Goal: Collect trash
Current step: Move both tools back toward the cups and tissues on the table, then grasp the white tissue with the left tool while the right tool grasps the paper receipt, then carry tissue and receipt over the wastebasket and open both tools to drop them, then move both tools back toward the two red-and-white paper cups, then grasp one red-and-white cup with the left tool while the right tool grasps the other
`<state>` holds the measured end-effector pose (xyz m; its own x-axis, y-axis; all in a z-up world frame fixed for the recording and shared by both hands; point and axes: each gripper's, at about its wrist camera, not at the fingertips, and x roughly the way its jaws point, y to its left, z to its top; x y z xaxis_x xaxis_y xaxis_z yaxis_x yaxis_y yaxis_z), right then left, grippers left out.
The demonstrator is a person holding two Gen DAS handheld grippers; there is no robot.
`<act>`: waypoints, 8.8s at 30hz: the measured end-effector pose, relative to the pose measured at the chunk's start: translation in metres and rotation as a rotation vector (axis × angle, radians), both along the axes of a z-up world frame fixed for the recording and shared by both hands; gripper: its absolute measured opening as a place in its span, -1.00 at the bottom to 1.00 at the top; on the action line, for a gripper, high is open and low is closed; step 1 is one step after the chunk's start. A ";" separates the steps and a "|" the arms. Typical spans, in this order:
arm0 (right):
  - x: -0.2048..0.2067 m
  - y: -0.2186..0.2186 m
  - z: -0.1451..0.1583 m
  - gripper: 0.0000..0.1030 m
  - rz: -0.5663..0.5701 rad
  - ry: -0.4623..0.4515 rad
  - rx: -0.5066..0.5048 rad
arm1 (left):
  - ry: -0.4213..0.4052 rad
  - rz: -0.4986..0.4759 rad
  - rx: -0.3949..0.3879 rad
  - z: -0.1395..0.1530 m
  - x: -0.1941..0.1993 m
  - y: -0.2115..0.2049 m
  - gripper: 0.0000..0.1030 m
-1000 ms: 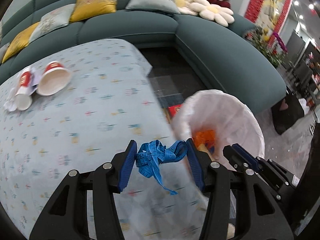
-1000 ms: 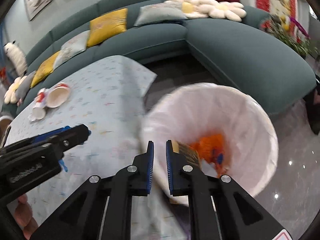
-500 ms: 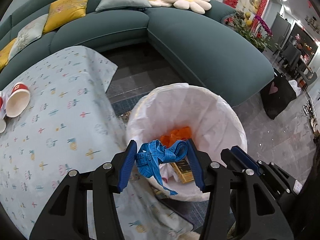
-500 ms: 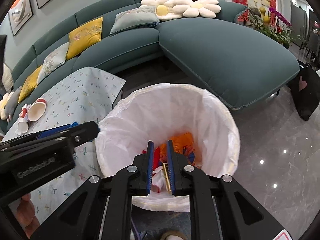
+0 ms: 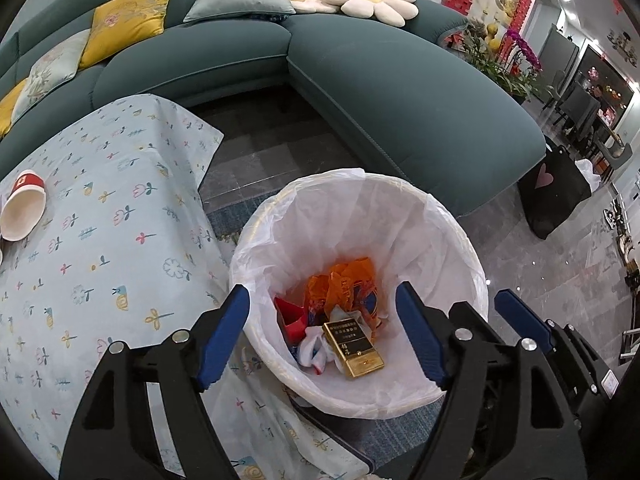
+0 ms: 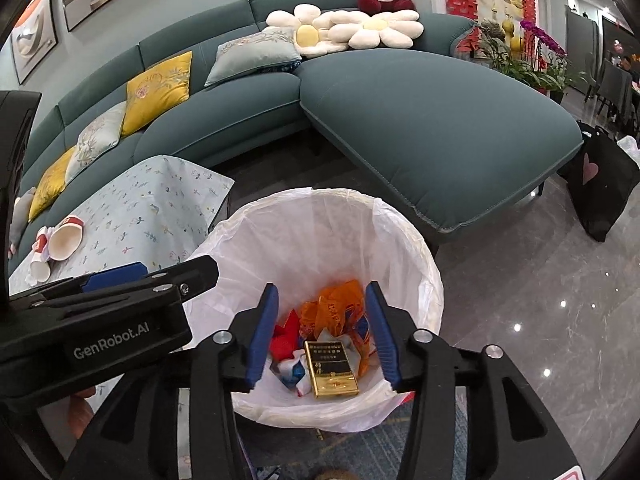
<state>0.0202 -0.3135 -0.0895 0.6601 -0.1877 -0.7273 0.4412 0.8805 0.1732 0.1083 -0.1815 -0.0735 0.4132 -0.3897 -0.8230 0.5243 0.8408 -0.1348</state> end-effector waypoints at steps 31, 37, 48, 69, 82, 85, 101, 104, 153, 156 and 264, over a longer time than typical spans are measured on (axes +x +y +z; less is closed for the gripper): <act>0.051 0.123 0.044 0.15 0.232 -0.055 -0.064 | -0.031 0.360 -0.034 0.021 0.044 0.190 0.66; 0.075 0.167 0.049 0.15 0.313 -0.061 -0.051 | -0.038 0.442 -0.031 0.022 0.057 0.240 0.71; 0.121 0.245 0.051 0.15 0.449 -0.064 -0.040 | -0.044 0.576 -0.014 0.017 0.085 0.333 0.77; 0.256 0.351 0.048 -0.08 0.580 -0.068 -0.027 | -0.020 0.694 0.025 -0.002 0.191 0.440 0.77; 0.296 0.377 0.006 -0.76 0.644 0.031 -0.020 | 0.021 0.632 -0.046 -0.021 0.220 0.443 -0.20; 0.291 0.379 0.009 -0.78 0.652 0.019 -0.014 | 0.033 0.613 -0.052 -0.021 0.217 0.442 -0.72; 0.222 0.328 0.086 -0.78 0.585 -0.115 -0.021 | -0.105 0.552 -0.088 0.063 0.147 0.391 -0.81; 0.206 0.310 0.098 -0.78 0.560 -0.134 -0.024 | -0.120 0.516 -0.098 0.076 0.133 0.368 -0.81; -0.003 -0.010 0.040 -0.76 0.019 -0.117 0.046 | -0.030 -0.023 -0.047 0.030 -0.004 0.008 -0.73; 0.000 -0.012 0.039 -0.69 0.013 -0.116 0.045 | -0.024 -0.003 -0.049 0.028 -0.002 0.008 -0.35; 0.254 0.325 0.000 -0.86 0.565 -0.030 0.061 | 0.095 0.628 -0.116 -0.020 0.197 0.366 0.07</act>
